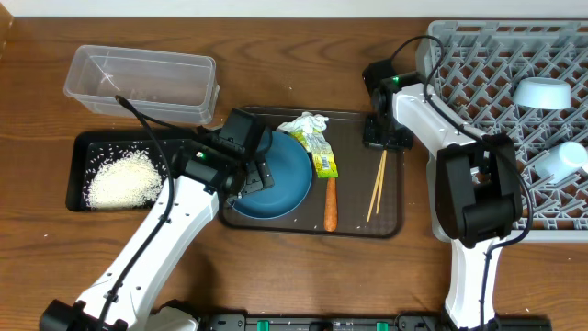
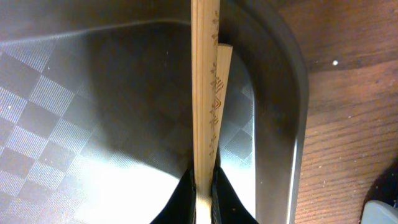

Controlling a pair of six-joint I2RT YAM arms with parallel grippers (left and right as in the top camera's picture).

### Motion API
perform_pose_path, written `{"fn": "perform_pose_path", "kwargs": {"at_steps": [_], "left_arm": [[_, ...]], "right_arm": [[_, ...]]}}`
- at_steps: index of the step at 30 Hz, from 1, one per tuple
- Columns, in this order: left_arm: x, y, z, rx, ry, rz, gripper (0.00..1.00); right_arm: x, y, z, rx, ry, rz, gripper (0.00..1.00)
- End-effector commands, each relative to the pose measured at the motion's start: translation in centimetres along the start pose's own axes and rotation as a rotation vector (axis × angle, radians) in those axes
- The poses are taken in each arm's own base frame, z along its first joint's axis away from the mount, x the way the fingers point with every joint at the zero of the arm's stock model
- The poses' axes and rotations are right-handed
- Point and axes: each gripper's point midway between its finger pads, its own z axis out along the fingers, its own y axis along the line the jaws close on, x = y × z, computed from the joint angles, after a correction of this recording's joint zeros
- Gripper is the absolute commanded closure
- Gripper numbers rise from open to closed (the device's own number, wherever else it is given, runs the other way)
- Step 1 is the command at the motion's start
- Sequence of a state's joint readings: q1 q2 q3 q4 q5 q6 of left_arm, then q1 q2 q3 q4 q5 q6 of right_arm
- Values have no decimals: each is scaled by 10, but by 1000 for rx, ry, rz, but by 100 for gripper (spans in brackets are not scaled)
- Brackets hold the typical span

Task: Sort waste into correct bins and load items into the dishwasher rack
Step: 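Grasp a wooden chopstick on the tray with the right gripper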

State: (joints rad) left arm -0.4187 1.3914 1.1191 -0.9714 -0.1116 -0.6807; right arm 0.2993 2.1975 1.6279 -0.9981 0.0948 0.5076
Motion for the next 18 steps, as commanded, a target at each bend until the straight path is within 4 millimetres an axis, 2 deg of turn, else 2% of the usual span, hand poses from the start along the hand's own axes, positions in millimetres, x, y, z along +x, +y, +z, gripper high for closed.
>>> {"fn": "perform_pose_path", "kwargs": {"at_steps": [1, 11, 18], "left_arm": [[-5, 0, -3, -1, -14, -8, 1], [-5, 0, -3, -2, -13, -8, 1], [-5, 0, -3, -2, -13, -8, 1]], "right_arm": [[7, 10, 0, -46, 35, -22, 99], [6, 30, -34, -153, 85, -52, 99], [7, 29, -39, -149, 92, -66, 99]]}}
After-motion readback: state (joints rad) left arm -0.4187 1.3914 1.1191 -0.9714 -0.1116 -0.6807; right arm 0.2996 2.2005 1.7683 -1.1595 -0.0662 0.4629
